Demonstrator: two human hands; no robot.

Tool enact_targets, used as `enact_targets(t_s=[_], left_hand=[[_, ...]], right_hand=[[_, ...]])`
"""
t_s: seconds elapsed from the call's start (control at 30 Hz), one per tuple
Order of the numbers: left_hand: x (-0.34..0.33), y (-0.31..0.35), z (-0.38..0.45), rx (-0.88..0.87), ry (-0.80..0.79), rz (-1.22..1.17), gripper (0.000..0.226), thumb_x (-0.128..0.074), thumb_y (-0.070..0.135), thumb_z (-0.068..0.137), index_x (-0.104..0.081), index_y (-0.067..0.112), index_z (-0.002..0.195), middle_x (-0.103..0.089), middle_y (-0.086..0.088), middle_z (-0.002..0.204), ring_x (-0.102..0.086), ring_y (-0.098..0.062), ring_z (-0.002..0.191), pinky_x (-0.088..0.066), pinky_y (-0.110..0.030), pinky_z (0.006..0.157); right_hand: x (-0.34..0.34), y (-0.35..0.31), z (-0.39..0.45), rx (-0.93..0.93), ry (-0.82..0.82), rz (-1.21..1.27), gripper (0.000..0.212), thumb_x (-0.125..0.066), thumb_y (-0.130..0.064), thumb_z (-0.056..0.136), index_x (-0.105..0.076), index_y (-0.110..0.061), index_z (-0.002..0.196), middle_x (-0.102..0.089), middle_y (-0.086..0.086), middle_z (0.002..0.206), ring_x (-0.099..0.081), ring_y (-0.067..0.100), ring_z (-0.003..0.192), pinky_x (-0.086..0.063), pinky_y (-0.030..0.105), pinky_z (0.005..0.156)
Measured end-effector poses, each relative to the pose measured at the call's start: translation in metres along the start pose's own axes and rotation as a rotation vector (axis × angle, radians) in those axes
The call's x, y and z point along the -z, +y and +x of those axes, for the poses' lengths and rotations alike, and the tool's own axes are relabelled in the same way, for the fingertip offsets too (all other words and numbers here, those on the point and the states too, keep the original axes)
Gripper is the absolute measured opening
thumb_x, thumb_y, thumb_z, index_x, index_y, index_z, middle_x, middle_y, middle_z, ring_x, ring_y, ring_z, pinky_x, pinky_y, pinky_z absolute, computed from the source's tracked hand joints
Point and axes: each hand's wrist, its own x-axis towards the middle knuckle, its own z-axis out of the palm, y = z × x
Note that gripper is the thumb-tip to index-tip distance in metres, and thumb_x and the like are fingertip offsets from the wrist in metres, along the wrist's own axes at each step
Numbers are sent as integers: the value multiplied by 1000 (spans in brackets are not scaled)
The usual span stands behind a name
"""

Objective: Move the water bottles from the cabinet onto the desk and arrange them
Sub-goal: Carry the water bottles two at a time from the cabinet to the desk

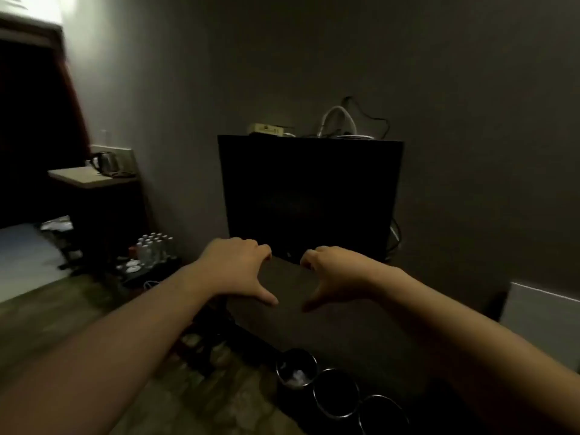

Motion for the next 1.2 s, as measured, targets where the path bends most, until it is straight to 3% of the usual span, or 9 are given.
enact_targets(t_s=[0.2,0.37,0.43,0.6,0.8,0.9,1.03,1.1,1.2], left_hand=[[-66,-144,-39,125,-30,25,105,-38,104,43,-48,35,123,-60,11,110,-60,-17,99,-51,-38,73],[-124,-261,-70,227,-54,32,103,-39,104,43,-52,33,116,-60,10,101,-61,-16,89,-50,-36,66],[-143,-303,-81,269,-62,29,103,-39,102,44,-52,33,119,-61,9,105,-61,-17,92,-50,-36,69],[-186,-399,-86,355,-133,20,98,-44,99,51,-50,33,124,-60,6,112,-60,-19,97,-52,-39,79],[-242,-503,-41,422,-126,71,87,-45,91,62,-49,29,123,-59,2,108,-60,-21,91,-48,-35,67],[-271,-552,-5,427,-127,117,81,-43,88,68,-50,28,121,-59,1,106,-59,-22,87,-41,-32,60],[-302,-627,51,436,-136,141,78,-45,85,70,-49,27,123,-59,-2,109,-59,-24,89,-43,-33,63],[-310,-669,79,454,-135,138,76,-46,83,71,-49,27,122,-59,-3,109,-59,-24,90,-39,-33,62],[-323,-730,116,480,-145,133,72,-50,80,73,-50,26,121,-59,-2,109,-58,-23,89,-36,-33,60]], right_hand=[[-42,-99,121,109,-58,-14,94,-75,-75,57,-48,-24,132,-56,-4,118,-57,17,101,-50,31,81],[-87,-190,229,231,-160,32,78,-78,-70,58,-54,-22,115,-58,-2,108,-57,20,94,-53,38,81],[-98,-226,270,278,-169,47,70,-80,-67,59,-53,-22,106,-57,-3,103,-56,19,90,-48,32,71],[-119,-289,365,346,-231,97,77,-81,-66,59,-53,-24,117,-54,-6,104,-49,10,82,-40,28,64],[-153,-317,486,388,-275,67,75,-80,-64,62,-53,-22,118,-55,-2,109,-53,15,90,-52,33,76],[-168,-322,557,413,-269,68,68,-79,-63,64,-52,-22,112,-51,-3,104,-50,14,86,-41,27,63],[-178,-330,663,431,-269,112,61,-80,-55,70,-53,-22,113,-53,-6,105,-52,12,87,-43,25,67],[-180,-336,720,459,-278,153,48,-80,-50,72,-51,-28,103,-52,-11,96,-50,6,80,-38,21,61],[-185,-351,801,488,-287,202,50,-81,-48,71,-56,-22,105,-59,-7,104,-57,9,86,-51,25,71]])
